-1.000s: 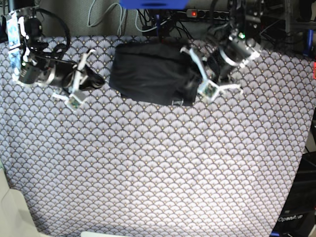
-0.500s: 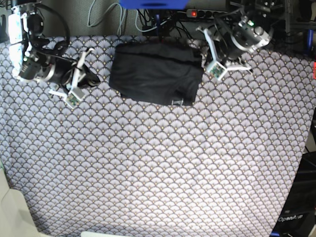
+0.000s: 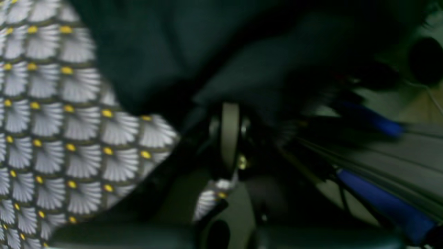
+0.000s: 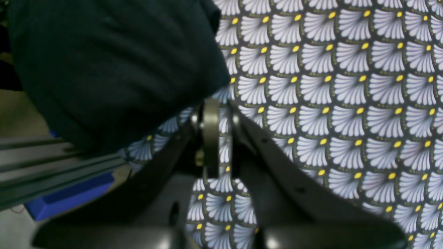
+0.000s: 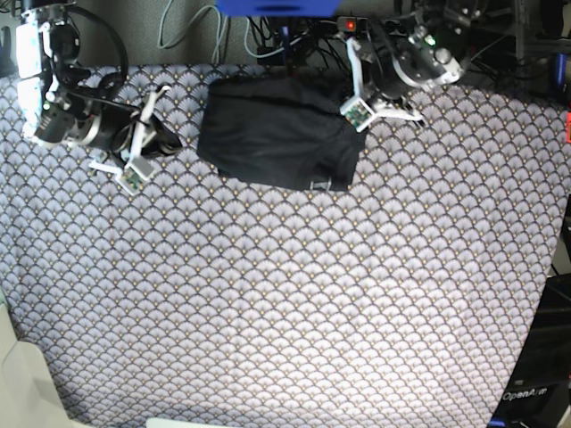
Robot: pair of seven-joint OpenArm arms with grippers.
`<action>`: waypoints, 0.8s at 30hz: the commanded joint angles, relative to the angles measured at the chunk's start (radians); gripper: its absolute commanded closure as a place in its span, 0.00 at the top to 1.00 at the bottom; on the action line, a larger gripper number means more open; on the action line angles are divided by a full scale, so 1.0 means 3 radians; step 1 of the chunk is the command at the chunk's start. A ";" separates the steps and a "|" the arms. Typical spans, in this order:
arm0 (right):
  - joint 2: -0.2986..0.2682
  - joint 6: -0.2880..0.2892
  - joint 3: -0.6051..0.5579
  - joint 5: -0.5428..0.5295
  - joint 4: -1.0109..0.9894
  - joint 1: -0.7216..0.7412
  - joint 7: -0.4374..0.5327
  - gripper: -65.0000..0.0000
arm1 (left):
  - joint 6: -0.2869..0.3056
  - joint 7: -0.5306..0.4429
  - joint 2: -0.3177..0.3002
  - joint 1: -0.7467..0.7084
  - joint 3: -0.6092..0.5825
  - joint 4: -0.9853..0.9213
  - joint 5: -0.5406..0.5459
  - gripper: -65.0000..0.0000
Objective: Fold the T-shirt properly
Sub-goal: 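Release the bundle and raise both grippers, then push the bundle's corner with the left gripper to square it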
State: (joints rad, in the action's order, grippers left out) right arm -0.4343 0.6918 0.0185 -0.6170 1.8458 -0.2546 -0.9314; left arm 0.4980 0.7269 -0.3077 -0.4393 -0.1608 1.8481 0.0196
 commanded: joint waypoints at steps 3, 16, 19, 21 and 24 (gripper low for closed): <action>-0.0038 0.0021 0.0023 -0.0058 0.0059 0.0023 0.0054 0.04 | 0.0005 0.0050 0.0041 0.0132 0.0012 -0.0179 0.0024 0.00; -0.0038 0.0021 0.0038 -0.0058 0.0059 0.0023 0.0038 0.04 | 0.0000 0.0065 0.0435 0.0710 0.0012 -0.0486 0.0019 0.00; -0.0038 0.0021 0.0028 -0.0058 0.0059 0.0023 0.0038 0.04 | 0.0000 0.0065 0.0542 0.0950 0.0012 -0.0690 0.0019 0.00; -0.0038 0.0021 0.0023 -0.0058 0.0059 0.0013 0.0033 0.04 | 0.0000 0.0065 0.0619 0.1104 0.0002 -0.0879 0.0019 0.00; -0.0043 0.0021 0.0038 -0.0058 0.0059 -0.0090 0.0049 0.04 | 0.0000 0.0029 0.0757 0.1313 0.0007 -0.1181 0.0019 0.00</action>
State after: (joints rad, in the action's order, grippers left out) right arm -0.4335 0.6914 0.0235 -0.6167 1.8462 -0.2852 -0.9287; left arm 0.4942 0.7269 -0.0853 -0.0547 -0.1562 1.4883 0.0227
